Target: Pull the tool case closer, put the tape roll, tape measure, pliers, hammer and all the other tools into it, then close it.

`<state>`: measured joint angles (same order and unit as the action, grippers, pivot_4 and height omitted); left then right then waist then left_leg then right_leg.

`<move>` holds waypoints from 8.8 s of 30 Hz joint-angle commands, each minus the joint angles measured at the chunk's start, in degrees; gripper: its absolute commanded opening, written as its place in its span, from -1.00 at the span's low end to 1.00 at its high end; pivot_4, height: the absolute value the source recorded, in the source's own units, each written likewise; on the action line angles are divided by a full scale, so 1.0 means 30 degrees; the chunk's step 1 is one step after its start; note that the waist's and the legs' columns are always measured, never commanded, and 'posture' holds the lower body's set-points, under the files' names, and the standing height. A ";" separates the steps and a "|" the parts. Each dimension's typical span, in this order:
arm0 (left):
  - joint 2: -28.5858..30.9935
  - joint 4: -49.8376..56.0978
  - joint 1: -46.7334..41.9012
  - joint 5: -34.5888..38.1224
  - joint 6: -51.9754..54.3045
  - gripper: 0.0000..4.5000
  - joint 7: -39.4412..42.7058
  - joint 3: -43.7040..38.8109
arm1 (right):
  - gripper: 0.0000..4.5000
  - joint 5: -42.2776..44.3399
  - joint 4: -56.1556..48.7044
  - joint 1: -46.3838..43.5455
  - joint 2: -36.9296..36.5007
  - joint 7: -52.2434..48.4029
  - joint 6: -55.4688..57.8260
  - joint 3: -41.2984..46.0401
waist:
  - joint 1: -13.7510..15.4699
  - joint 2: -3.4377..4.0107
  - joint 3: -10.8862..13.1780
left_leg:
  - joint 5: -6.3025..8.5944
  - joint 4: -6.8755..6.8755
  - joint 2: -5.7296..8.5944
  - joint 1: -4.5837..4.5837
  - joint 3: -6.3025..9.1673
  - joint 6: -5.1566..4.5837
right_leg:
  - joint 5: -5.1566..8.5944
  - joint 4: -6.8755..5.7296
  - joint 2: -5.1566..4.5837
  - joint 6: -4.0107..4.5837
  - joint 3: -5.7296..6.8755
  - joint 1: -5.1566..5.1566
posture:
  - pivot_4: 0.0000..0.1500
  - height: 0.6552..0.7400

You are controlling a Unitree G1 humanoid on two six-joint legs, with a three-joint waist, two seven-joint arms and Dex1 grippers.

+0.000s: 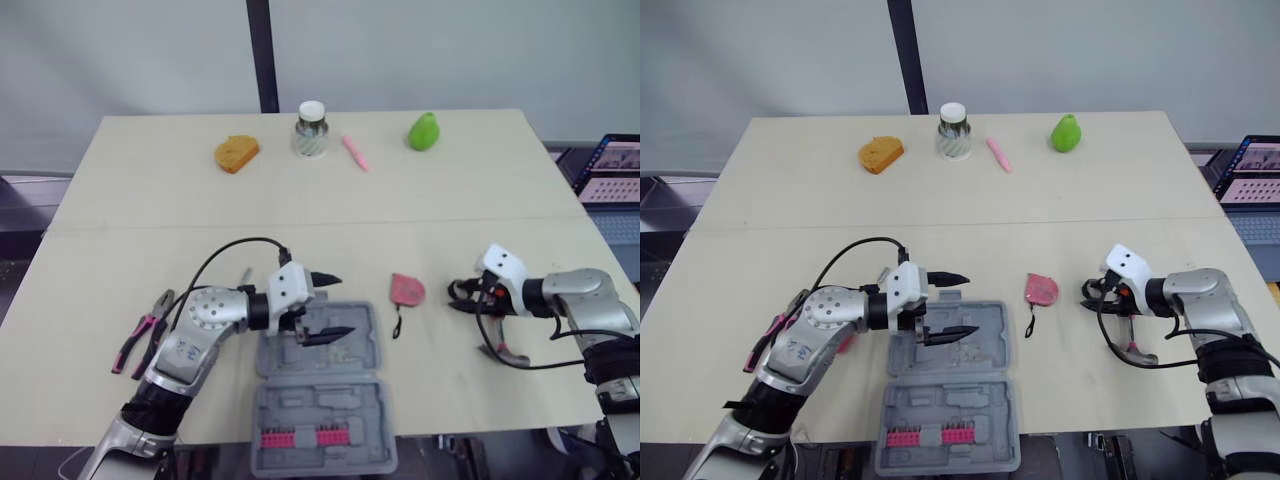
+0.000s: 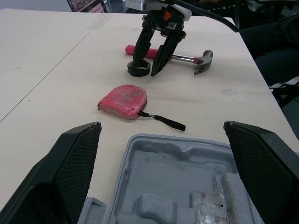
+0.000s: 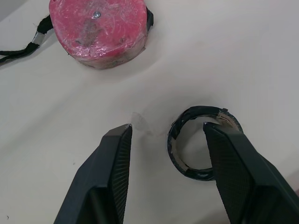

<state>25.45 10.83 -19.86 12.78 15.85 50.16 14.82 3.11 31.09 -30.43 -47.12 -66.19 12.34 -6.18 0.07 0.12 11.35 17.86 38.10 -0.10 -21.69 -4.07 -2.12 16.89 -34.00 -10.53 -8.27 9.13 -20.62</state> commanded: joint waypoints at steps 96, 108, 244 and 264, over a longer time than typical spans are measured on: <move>0.0781 0.9548 1.7750 0.1050 -0.0648 1.00 -0.5019 -0.8823 | -0.95 -0.2341 -0.9080 -1.0799 1.0478 -0.0184 1.0105 -1.4532 | -0.0309 -0.0031 -0.0015 | 0.0010 0.0032 -0.0038 -0.0245 0.0044 0.0037 | 0.0017 -0.0177 0.0024 0.0085 -0.0027 -0.0343 | 1.00 1.00; 0.0761 0.9651 1.7820 0.1064 -0.0614 1.00 -0.5277 -0.8752 | -0.95 -0.3031 -0.7893 -1.0369 1.1323 -0.0643 0.9401 -1.4669 | -0.0551 -0.0030 -0.0014 | 0.0012 0.0026 -0.0043 -0.0244 0.0047 0.0045 | 0.0027 -0.0209 0.0029 0.0103 -0.0026 -0.0360 | 1.00 1.00; 0.0953 0.8939 1.6859 0.1445 -0.0204 1.00 -0.5248 -0.9463 | -0.16 -0.0644 -0.1843 -0.3921 1.5770 0.3203 -0.0248 -0.6670 | -0.0593 -0.0092 -0.0051 | 0.0054 0.0017 -0.0241 -0.0202 -0.0333 0.0131 | 0.0082 -0.0459 0.0083 0.0237 -0.0097 -0.0639 | 1.00 1.00; 0.0863 0.9064 1.7421 0.1316 -0.0330 1.00 -0.5278 -0.9370 | -0.16 -0.2692 -0.0062 -0.3864 1.5753 0.3700 -0.3091 -0.7512 | -0.0607 -0.0093 -0.0052 | 0.0054 0.0019 -0.0241 -0.0198 -0.0344 0.0131 | 0.0085 -0.0467 0.0082 0.0243 -0.0108 -0.0645 | 1.00 1.00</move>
<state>27.98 37.31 31.81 16.63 15.58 34.50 -12.89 -4.84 31.65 -41.58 -0.72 -55.61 4.56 -28.56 -1.75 -0.15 11.19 18.02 38.16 -0.82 -22.29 -5.10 -1.73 17.14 -35.40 -10.28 -7.55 8.81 -22.55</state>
